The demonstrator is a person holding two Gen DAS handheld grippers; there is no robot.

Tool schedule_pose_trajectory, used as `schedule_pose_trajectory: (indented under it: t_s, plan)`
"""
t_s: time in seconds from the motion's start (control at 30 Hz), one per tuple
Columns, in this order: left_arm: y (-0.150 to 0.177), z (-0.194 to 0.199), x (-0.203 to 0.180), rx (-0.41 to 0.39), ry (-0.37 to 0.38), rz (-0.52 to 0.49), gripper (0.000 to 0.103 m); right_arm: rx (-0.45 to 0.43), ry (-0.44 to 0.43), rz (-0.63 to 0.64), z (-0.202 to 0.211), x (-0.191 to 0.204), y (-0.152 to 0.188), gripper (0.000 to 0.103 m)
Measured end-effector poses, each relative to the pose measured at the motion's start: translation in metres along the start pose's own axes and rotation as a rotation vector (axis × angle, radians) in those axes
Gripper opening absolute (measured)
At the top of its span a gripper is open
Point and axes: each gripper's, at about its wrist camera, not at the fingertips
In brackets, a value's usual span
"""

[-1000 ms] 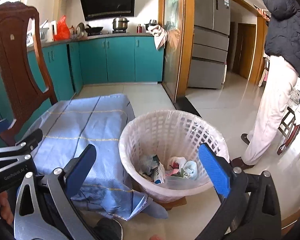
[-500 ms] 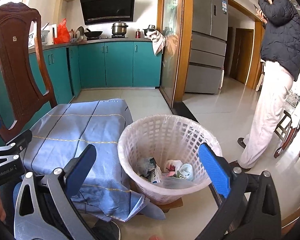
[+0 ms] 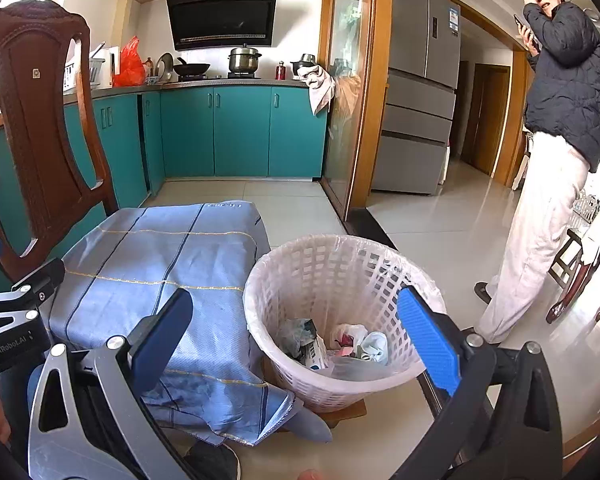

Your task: Collect trash

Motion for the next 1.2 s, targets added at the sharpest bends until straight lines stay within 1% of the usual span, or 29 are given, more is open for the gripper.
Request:
schedule_pose_trajectory:
  t_s: [1.2]
  plan:
    - [0.0014,-0.0026,0.0017,0.004,0.016,0.008,0.100,0.021,0.000,0.021,-0.0076,0.0041,0.0030,0.100]
Point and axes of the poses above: each gripper's, at about its wrist camera, not at the fingertips, and z roughly against the way its jaws point, x to its left, y to its underside, and after that the axes turned 15 degrees about -z, right-handed
